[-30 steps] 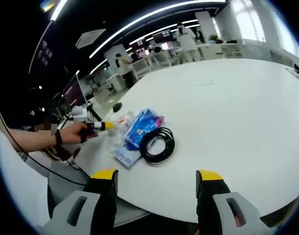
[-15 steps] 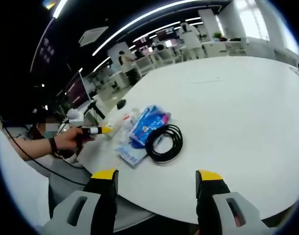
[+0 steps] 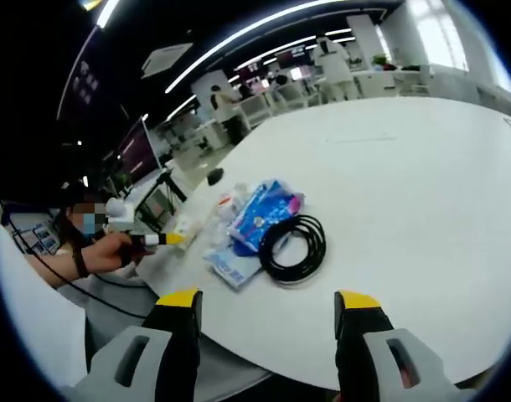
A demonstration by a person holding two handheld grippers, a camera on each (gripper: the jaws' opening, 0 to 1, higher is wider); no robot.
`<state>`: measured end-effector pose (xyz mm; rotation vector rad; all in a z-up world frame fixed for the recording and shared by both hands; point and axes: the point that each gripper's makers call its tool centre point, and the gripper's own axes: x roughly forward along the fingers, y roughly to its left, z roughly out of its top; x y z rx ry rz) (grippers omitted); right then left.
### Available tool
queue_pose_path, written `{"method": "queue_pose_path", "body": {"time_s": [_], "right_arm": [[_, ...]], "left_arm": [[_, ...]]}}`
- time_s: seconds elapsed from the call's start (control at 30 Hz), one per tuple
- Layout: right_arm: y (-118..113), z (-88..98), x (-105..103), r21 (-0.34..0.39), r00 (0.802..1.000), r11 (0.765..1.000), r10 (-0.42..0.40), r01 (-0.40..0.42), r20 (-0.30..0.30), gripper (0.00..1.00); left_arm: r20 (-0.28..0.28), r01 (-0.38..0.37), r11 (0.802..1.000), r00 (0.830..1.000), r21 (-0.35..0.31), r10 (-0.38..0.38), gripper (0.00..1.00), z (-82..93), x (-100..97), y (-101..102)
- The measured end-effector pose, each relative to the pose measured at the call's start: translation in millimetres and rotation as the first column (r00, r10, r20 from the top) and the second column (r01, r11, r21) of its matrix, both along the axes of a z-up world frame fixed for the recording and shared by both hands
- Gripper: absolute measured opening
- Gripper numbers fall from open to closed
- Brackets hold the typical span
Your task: Arrange the tabletop items into an orderly group along one side of the table until the central work area is clear of visible clutter.
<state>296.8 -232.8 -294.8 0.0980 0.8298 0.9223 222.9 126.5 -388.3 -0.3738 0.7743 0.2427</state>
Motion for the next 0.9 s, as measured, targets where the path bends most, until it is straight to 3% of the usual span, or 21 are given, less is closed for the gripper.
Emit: {"method": "queue_pose_path", "body": {"time_s": [0.2, 0.43, 0.53, 0.73, 0.9], "right_arm": [[10, -0.9, -3, 0.003, 1.0, 1.0, 0.027, -0.027, -0.001, 0.65], [24, -2.3, -9, 0.015, 0.999, 0.999, 0.052, -0.052, -0.006, 0.65], [36, -5.2, -15, 0.023, 0.997, 0.997, 0.079, -0.079, -0.014, 0.64], [62, -5.5, -26, 0.037, 0.99, 0.99, 0.137, -0.136, -0.02, 0.64], [78, -4.5, -36, 0.04, 0.982, 0.982, 0.186, -0.186, -0.017, 0.64]], "left_arm": [[0.03, 0.017, 1.0, 0.999, 0.002, -0.017, 0.35, 9.2, -7.3, -12], [0.113, -0.01, 0.999, 0.993, -0.044, 0.015, 0.35, 40.9, -15.8, -27], [0.138, 0.006, 0.999, 0.99, -0.054, 0.002, 0.35, 43.2, -13.0, -32], [0.169, 0.064, 0.996, 0.984, -0.06, -0.053, 0.35, 57.9, -16.9, -57], [0.178, 0.168, 0.985, 0.971, -0.032, -0.16, 0.35, 62.5, -17.7, -85]]}}
